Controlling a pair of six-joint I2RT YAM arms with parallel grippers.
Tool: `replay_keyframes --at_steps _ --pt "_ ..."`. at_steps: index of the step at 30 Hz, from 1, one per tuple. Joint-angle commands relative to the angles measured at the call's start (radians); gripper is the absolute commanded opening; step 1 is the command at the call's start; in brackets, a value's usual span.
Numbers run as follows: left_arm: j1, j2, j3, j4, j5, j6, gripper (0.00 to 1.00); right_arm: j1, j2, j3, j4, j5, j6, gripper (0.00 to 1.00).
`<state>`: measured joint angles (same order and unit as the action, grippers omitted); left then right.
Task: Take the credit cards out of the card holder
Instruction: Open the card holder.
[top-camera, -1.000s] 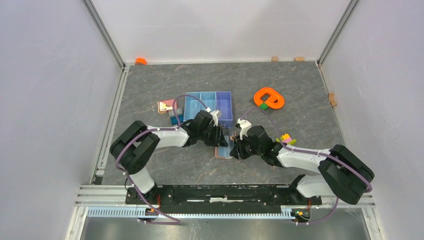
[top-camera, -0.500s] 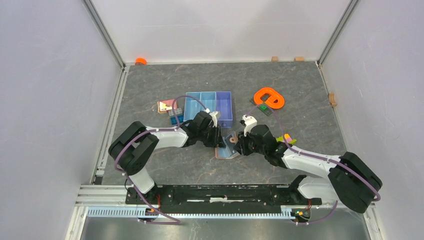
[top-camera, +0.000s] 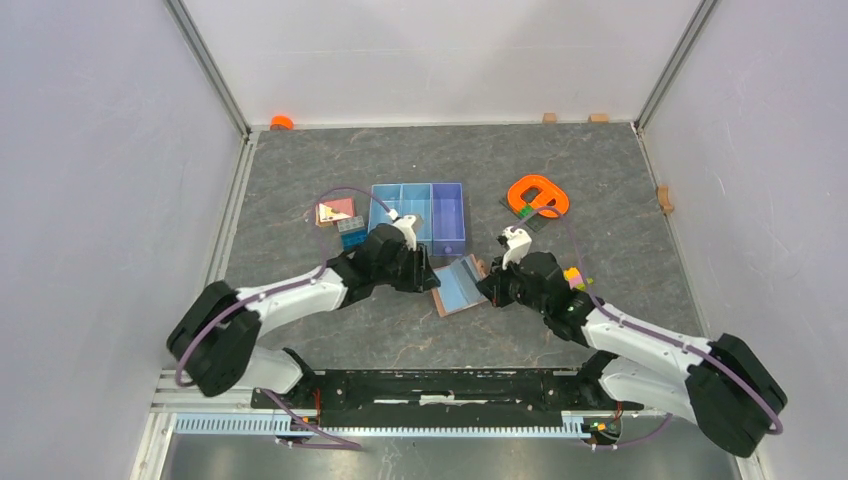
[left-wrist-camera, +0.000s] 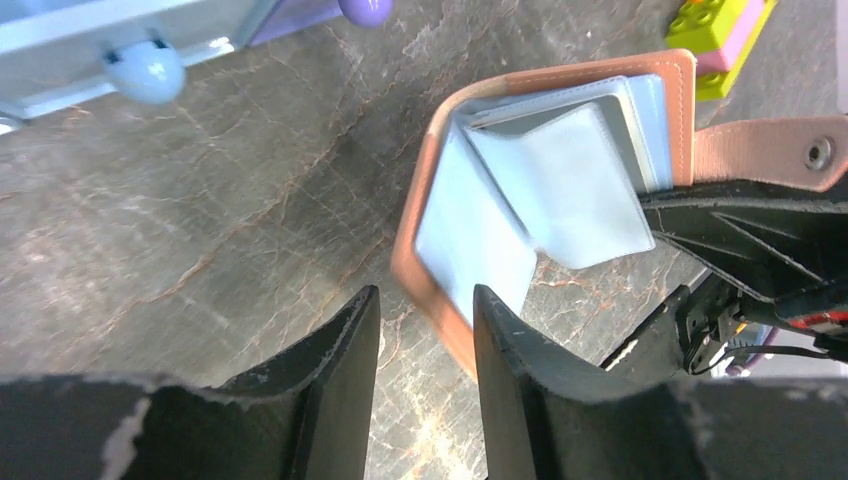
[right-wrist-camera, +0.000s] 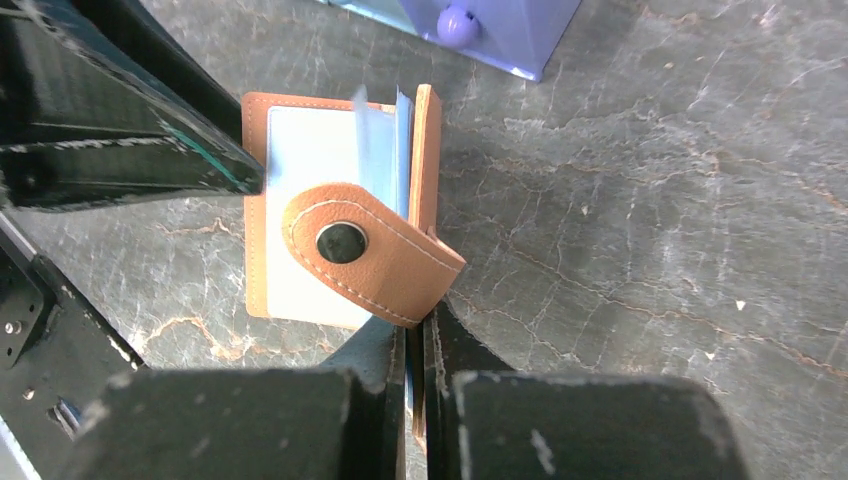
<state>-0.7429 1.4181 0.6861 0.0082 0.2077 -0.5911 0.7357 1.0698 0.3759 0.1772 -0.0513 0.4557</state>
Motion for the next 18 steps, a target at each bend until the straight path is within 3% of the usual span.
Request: replay_keyframes --at_steps 1,4,8,18 --pt "-0.003 -0.155 -0.062 0.009 -0.127 0.034 0.47 -0.004 -0.097 -0.036 0.054 0.045 0.008 0.0" --pt "-0.003 -0.312 -0.17 0.137 -0.116 0.024 0.61 -0.004 -0.146 -0.075 0.144 -0.006 0.005 0.0" --pt "-0.003 -0.476 -0.293 0.297 -0.067 0.022 0.99 -0.004 -0.184 -0.103 0.203 -0.057 0.012 0.0" --pt "-0.004 -0.406 -0.297 0.413 0.049 -0.005 1.0 -0.003 -0.181 -0.125 0.307 -0.184 0.026 0.0"
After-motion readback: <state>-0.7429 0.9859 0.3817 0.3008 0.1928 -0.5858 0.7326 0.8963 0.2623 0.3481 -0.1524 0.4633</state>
